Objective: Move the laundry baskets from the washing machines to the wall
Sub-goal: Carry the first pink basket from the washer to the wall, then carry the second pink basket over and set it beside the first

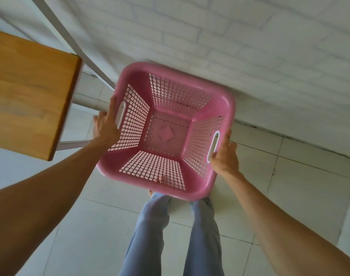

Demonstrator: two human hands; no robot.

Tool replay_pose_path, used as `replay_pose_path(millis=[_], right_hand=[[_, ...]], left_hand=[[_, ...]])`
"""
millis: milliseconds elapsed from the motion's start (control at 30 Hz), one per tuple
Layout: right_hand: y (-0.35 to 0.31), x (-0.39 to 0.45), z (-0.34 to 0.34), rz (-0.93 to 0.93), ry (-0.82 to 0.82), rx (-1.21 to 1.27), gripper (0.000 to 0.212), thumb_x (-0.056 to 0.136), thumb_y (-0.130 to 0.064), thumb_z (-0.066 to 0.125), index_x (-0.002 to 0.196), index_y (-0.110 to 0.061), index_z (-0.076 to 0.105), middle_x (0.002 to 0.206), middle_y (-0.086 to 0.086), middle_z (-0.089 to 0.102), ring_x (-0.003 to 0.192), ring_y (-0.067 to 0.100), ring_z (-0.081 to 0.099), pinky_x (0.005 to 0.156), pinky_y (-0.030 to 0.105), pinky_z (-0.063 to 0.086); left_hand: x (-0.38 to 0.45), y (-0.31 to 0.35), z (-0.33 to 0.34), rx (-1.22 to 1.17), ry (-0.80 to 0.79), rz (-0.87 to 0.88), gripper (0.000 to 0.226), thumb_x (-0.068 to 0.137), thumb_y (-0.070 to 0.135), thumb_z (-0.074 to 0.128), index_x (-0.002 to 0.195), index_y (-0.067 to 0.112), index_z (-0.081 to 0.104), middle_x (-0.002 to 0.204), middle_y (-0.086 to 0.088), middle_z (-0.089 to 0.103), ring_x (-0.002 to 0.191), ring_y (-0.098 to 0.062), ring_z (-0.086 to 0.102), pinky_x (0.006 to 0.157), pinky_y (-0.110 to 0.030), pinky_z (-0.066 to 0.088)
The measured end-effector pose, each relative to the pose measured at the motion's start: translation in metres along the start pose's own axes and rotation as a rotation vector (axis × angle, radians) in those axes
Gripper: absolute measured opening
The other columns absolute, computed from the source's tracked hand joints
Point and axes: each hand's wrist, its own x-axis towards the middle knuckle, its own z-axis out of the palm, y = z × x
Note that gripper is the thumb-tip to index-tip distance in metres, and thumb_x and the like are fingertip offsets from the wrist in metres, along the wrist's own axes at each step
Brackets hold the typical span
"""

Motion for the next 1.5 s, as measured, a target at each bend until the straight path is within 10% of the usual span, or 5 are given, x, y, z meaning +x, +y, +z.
replay_pose_path(millis=[267, 433, 633, 1033, 1500], right_hand=[[-0.022, -0.073, -0.047, 0.043, -0.159, 0.022, 0.062, 0.094, -0.034, 0.067, 0.147, -0.026, 0.037, 0.131, 0.01, 0.048, 0.087, 0.013, 0.043, 0.048, 0.017, 0.028], [-0.042, -0.142, -0.087, 0.024, -0.129, 0.167, 0.067, 0.09, -0.021, 0.07, 0.148, -0.023, 0.036, 0.126, 0.012, 0.051, 0.099, 0.021, 0.057, 0.068, 0.028, 0.056], [-0.012, -0.209, -0.133, 0.138, -0.009, 0.409, 0.065, 0.091, -0.018, 0.068, 0.149, -0.012, 0.039, 0.142, 0.017, 0.046, 0.117, 0.031, 0.058, 0.082, 0.03, 0.045], [0.237, -0.354, -0.16, 0.392, 0.254, 0.791, 0.065, 0.092, -0.014, 0.053, 0.155, -0.023, 0.04, 0.152, 0.013, 0.046, 0.132, 0.031, 0.052, 0.097, 0.031, 0.044], [0.525, -0.537, -0.142, 0.84, 0.611, 1.103, 0.065, 0.088, -0.013, 0.058, 0.15, -0.025, 0.046, 0.151, 0.013, 0.04, 0.112, 0.029, 0.063, 0.084, 0.031, 0.053]], left_hand=[[-0.093, 0.062, -0.052, -0.118, -0.133, 0.042, 0.052, 0.089, 0.013, 0.044, 0.139, 0.024, 0.04, 0.139, -0.009, 0.051, 0.126, -0.032, 0.049, 0.099, -0.055, 0.049], [-0.173, 0.12, -0.084, -0.081, -0.18, 0.145, 0.037, 0.084, 0.0, 0.054, 0.12, 0.009, 0.057, 0.124, -0.012, 0.057, 0.114, -0.03, 0.052, 0.093, -0.047, 0.052], [-0.241, 0.186, -0.109, -0.087, -0.203, 0.422, 0.017, 0.082, -0.001, 0.054, 0.094, 0.003, 0.065, 0.096, -0.012, 0.068, 0.086, -0.031, 0.065, 0.065, -0.045, 0.06], [-0.398, 0.371, -0.031, 0.125, -0.37, 0.831, 0.045, 0.086, -0.002, 0.05, 0.127, 0.013, 0.061, 0.142, -0.011, 0.051, 0.13, -0.027, 0.049, 0.108, -0.037, 0.041], [-0.657, 0.559, 0.125, 0.291, -0.598, 1.301, 0.057, 0.087, 0.005, 0.051, 0.142, 0.02, 0.039, 0.135, -0.013, 0.049, 0.121, -0.028, 0.052, 0.092, -0.036, 0.047]])
